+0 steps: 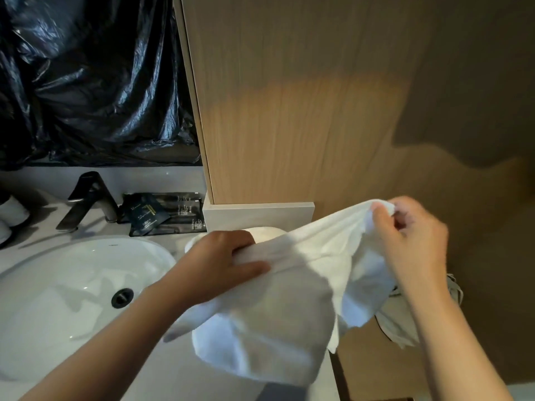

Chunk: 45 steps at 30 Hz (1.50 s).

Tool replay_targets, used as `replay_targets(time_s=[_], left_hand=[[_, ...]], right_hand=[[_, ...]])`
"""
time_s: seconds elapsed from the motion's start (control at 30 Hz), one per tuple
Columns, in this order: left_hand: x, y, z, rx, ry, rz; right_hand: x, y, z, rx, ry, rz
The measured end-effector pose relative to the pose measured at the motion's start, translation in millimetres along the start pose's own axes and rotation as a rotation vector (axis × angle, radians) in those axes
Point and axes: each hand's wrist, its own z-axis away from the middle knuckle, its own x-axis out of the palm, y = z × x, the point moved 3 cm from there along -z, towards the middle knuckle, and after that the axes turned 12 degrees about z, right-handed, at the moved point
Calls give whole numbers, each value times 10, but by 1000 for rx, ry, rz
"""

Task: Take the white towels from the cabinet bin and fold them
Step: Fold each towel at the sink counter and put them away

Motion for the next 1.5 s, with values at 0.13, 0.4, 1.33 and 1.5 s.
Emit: replay_targets(time_s=[0.13, 0.4, 1.33, 1.5], left_hand=[[35, -19, 18, -62, -111, -88], [85, -28, -42, -84, -284, 120], [-654, 656, -650, 248, 125, -94], [-981, 1030, -864, 418, 405, -143]], right_hand=[[9, 99, -9, 65, -23, 72], [141, 256, 68, 180, -5, 41], [-295, -541, -609, -140, -21, -203], [-640, -724, -836, -138, 167, -128]])
